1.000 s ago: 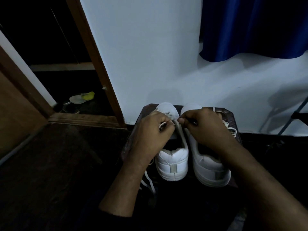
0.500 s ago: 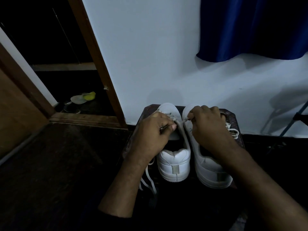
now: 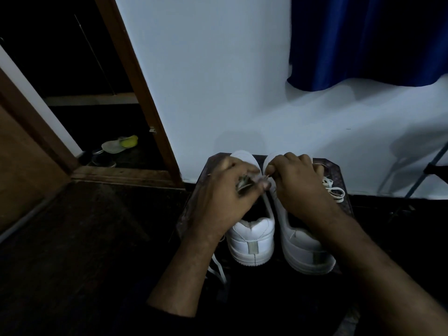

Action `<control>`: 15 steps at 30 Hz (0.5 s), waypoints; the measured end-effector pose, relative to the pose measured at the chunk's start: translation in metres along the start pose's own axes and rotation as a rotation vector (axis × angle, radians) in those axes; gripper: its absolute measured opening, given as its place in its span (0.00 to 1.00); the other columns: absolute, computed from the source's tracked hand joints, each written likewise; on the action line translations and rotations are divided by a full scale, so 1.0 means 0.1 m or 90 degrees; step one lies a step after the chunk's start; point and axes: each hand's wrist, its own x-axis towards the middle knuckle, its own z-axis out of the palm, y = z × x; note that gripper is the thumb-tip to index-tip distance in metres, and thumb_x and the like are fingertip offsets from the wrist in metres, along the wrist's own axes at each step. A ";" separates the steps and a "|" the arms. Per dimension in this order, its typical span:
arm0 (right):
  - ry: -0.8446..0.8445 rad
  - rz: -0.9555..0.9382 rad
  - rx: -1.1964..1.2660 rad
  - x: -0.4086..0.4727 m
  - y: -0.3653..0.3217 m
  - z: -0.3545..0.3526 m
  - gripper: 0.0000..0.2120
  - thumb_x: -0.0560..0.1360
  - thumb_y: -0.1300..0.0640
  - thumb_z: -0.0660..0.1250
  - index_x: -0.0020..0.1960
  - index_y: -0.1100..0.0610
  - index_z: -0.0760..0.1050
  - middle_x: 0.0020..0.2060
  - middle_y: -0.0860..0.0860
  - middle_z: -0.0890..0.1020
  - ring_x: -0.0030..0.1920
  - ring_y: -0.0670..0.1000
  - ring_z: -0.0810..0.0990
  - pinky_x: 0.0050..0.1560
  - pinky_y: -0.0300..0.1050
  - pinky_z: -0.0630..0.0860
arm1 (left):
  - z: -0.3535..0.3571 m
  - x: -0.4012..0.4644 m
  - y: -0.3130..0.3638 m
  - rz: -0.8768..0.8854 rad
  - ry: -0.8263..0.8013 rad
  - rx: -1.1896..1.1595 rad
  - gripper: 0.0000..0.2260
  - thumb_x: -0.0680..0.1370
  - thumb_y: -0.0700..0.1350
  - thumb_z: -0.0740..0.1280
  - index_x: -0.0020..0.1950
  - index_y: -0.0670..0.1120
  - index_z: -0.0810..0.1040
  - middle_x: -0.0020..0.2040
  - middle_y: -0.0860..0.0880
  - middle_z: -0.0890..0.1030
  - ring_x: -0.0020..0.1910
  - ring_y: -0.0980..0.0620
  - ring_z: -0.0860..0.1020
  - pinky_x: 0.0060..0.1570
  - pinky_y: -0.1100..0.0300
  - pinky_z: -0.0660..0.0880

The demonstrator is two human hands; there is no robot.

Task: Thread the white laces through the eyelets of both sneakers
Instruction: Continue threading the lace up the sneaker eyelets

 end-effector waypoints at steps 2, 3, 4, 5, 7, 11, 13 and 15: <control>0.006 -0.001 0.013 0.01 0.01 0.01 0.09 0.81 0.54 0.58 0.57 0.50 0.76 0.57 0.49 0.78 0.60 0.56 0.70 0.50 0.49 0.56 | 0.02 0.01 0.02 -0.006 0.003 -0.031 0.11 0.73 0.60 0.74 0.50 0.56 0.84 0.52 0.60 0.78 0.52 0.60 0.80 0.51 0.51 0.80; 0.007 -0.007 0.027 0.01 0.01 0.00 0.08 0.82 0.53 0.59 0.56 0.49 0.76 0.56 0.48 0.79 0.60 0.56 0.71 0.51 0.49 0.56 | 0.03 0.02 0.01 -0.006 0.009 -0.035 0.08 0.73 0.56 0.75 0.47 0.54 0.85 0.50 0.59 0.78 0.51 0.59 0.81 0.51 0.51 0.79; 0.008 -0.019 0.048 0.01 0.01 0.00 0.07 0.82 0.53 0.59 0.54 0.48 0.76 0.53 0.47 0.81 0.59 0.55 0.73 0.51 0.50 0.57 | 0.03 0.03 0.00 -0.004 0.012 -0.033 0.05 0.73 0.51 0.76 0.45 0.52 0.85 0.49 0.58 0.79 0.51 0.59 0.81 0.51 0.51 0.79; 0.006 -0.030 0.078 0.01 0.02 0.00 0.06 0.82 0.52 0.60 0.51 0.46 0.76 0.48 0.45 0.83 0.56 0.54 0.76 0.52 0.50 0.59 | 0.03 0.04 -0.01 0.001 0.014 -0.033 0.02 0.73 0.47 0.77 0.43 0.51 0.85 0.48 0.57 0.79 0.51 0.58 0.81 0.52 0.52 0.79; -0.002 -0.039 0.164 0.01 0.05 -0.02 0.08 0.82 0.53 0.62 0.46 0.43 0.75 0.37 0.40 0.83 0.50 0.49 0.81 0.57 0.52 0.68 | 0.02 0.04 -0.04 0.000 0.013 -0.046 0.02 0.74 0.43 0.77 0.43 0.48 0.85 0.48 0.54 0.80 0.51 0.57 0.81 0.54 0.55 0.78; -0.024 -0.047 0.249 0.03 0.13 0.00 0.08 0.79 0.50 0.64 0.45 0.39 0.78 0.36 0.33 0.82 0.43 0.39 0.80 0.58 0.62 0.75 | 0.01 0.03 -0.06 -0.048 0.009 -0.138 0.04 0.75 0.41 0.77 0.43 0.49 0.85 0.49 0.51 0.83 0.52 0.59 0.80 0.53 0.67 0.75; -0.027 -0.058 0.246 0.03 0.14 0.02 0.03 0.78 0.47 0.68 0.47 0.40 0.79 0.36 0.32 0.81 0.42 0.35 0.78 0.58 0.61 0.75 | 0.02 0.04 -0.09 -0.058 0.007 -0.161 0.01 0.76 0.42 0.76 0.45 0.46 0.86 0.49 0.50 0.84 0.53 0.58 0.81 0.54 0.66 0.75; -0.003 -0.064 0.243 0.02 0.13 0.03 0.05 0.76 0.44 0.70 0.51 0.41 0.78 0.38 0.36 0.82 0.44 0.36 0.78 0.59 0.59 0.73 | 0.03 0.04 -0.09 -0.076 0.007 -0.163 0.02 0.78 0.42 0.74 0.47 0.45 0.87 0.49 0.51 0.84 0.54 0.59 0.80 0.54 0.68 0.75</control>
